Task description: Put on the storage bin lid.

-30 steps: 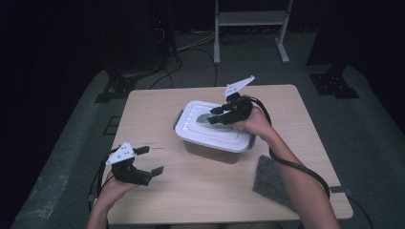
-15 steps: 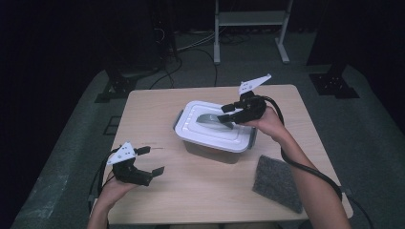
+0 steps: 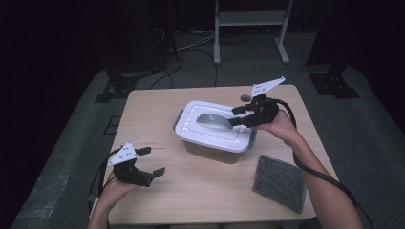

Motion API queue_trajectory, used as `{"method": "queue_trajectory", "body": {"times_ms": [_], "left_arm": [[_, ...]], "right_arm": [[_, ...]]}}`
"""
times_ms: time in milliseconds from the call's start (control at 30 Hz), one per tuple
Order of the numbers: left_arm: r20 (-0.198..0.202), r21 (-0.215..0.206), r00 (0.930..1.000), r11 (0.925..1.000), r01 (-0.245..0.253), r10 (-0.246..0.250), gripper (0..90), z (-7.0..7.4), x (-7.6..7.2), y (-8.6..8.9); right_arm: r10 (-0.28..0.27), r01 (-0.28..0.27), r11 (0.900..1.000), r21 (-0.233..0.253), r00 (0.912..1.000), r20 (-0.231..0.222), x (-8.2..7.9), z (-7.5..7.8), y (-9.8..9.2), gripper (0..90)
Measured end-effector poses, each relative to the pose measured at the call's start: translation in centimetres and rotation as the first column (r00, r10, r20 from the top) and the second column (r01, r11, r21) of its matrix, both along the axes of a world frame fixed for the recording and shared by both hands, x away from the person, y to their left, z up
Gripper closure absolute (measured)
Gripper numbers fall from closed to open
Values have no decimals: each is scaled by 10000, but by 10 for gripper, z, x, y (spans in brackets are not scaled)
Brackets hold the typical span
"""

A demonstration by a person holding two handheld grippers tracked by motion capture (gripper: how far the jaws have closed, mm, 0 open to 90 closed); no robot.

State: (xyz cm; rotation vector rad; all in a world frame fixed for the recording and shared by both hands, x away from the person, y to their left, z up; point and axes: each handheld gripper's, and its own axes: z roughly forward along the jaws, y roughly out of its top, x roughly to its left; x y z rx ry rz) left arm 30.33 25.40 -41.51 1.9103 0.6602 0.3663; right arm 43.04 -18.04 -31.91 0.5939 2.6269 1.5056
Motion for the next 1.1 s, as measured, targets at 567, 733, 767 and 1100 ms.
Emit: {"method": "queue_trajectory", "body": {"times_ms": [567,733,767,1100], "left_arm": [[-5,-66,10000,10000,-23,23,24,0,-1,1],[-27,-17,10000,10000,14,-14,24,0,0,0],[-27,-17,10000,10000,14,-14,24,0,0,0],[-73,23,10000,10000,17,-17,25,-1,0,-1]], "right_arm": [[-454,455,9986,256,9990,-31,-15,-1,-35,413],[-615,617,9977,284,9981,-73,-20,-2,-47,410],[-649,651,9974,295,9979,-84,-21,-2,-50,409],[-924,930,9952,316,9955,-200,-29,-7,-69,402]]}}
